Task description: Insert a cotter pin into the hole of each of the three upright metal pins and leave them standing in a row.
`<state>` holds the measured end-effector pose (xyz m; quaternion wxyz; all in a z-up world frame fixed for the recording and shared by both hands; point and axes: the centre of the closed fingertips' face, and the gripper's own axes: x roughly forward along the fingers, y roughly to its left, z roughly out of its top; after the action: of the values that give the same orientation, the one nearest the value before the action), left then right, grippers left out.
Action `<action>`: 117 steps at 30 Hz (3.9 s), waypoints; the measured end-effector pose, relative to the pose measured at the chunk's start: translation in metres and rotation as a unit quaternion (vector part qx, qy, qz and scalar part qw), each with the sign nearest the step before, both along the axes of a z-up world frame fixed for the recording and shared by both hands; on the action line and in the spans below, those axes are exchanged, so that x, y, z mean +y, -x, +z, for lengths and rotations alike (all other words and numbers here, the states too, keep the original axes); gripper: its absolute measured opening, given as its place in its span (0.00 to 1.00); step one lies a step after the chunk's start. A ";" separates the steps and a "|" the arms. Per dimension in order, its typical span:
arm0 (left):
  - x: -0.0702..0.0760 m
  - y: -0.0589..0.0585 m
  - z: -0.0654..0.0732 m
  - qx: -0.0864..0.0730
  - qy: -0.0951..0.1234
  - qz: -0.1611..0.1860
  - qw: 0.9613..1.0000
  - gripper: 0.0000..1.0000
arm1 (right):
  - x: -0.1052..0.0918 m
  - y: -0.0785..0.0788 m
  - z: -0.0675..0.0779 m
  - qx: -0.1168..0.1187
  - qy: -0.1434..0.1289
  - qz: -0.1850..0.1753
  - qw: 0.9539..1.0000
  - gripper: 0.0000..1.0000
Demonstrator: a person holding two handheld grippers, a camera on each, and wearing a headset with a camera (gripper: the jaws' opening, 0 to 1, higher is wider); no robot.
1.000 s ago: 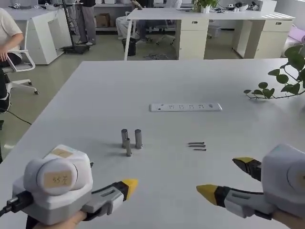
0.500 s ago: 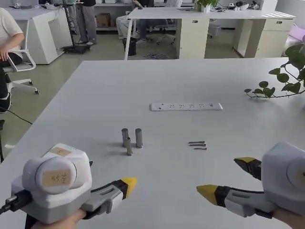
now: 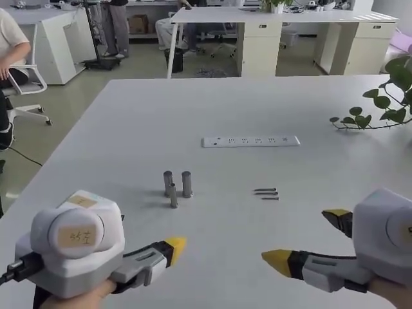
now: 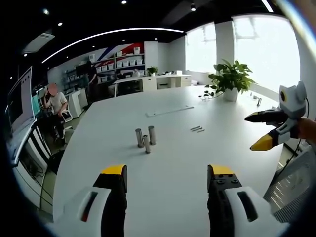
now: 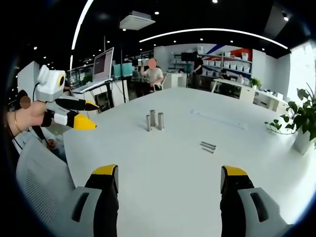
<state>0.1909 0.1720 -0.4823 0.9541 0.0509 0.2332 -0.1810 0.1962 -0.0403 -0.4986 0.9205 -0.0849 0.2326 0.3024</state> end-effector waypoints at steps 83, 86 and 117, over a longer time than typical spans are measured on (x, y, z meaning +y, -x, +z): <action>-0.018 -0.172 -0.089 0.005 -0.018 -0.085 0.996 0.07 | 0.013 -0.035 -0.010 0.026 -0.054 0.003 0.998 0.69; -0.026 -0.167 -0.087 0.003 -0.022 -0.099 0.995 0.07 | 0.012 -0.032 -0.011 0.028 -0.052 0.003 0.998 0.69; -0.119 -0.102 -0.081 0.002 0.013 -0.233 0.972 0.07 | 0.001 -0.015 -0.028 0.049 -0.027 0.000 0.998 0.67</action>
<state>0.2925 0.0529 -0.5628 0.8856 0.0909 0.2143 -0.4019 0.2115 -0.0394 -0.5266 0.9099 -0.0445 0.2695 0.3121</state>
